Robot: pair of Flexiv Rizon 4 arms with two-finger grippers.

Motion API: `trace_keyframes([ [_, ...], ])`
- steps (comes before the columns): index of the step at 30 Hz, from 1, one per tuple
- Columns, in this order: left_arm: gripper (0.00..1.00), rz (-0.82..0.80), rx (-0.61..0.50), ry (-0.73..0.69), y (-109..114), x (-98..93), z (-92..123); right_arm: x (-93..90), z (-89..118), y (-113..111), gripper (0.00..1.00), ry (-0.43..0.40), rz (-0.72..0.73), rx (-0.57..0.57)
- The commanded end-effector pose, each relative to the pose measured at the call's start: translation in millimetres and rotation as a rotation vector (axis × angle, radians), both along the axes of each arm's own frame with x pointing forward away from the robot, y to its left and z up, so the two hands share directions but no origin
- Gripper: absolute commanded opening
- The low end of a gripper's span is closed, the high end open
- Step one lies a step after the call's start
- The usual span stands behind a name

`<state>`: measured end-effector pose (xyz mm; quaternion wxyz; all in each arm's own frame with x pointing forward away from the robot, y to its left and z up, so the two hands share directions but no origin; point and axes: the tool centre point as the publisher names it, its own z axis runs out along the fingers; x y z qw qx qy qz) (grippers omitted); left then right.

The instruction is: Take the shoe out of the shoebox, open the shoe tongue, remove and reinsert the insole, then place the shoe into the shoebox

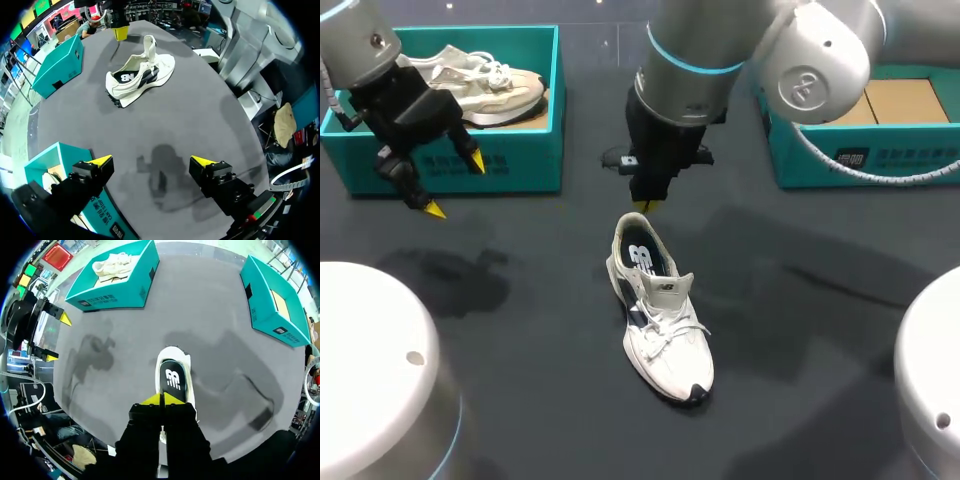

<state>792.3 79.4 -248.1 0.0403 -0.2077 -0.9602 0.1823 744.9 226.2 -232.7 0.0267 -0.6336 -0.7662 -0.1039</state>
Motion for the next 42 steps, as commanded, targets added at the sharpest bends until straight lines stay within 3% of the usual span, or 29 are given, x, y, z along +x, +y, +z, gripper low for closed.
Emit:
trace_keyframes([
  [1, 1.0, 0.0, 0.002, -0.001, 0, -0.8, 0, -7.1, -4, 13, 0.0, -0.057, -0.019, -0.105],
  [3, 1.0, 0.0, 0.002, -0.001, 0, -0.8, 0, -9.8, -12, 14, 0.0, -0.064, -0.043, -0.142],
  [16, 1.0, 0.0, 0.002, -0.001, 0, -0.8, 0, -9.8, -12, 14, 0.0, -0.064, -0.043, -0.142],
  [25, 1.0, 0.0, 0.002, -0.001, 0, -0.8, 0, -7.7, -47, 15, 0.0, -0.082, 0.004, -0.221],
  [37, 1.0, 0.0, 0.002, -0.001, 0, -0.8, 0, -7.7, -47, 15, 0.0, -0.082, 0.004, -0.221],
  [42, 1.0, 0.0, 0.002, -0.001, 0, -0.8, 0, -4.2, -65, 12, 0.0, -0.112, 0.007, -0.223],
])
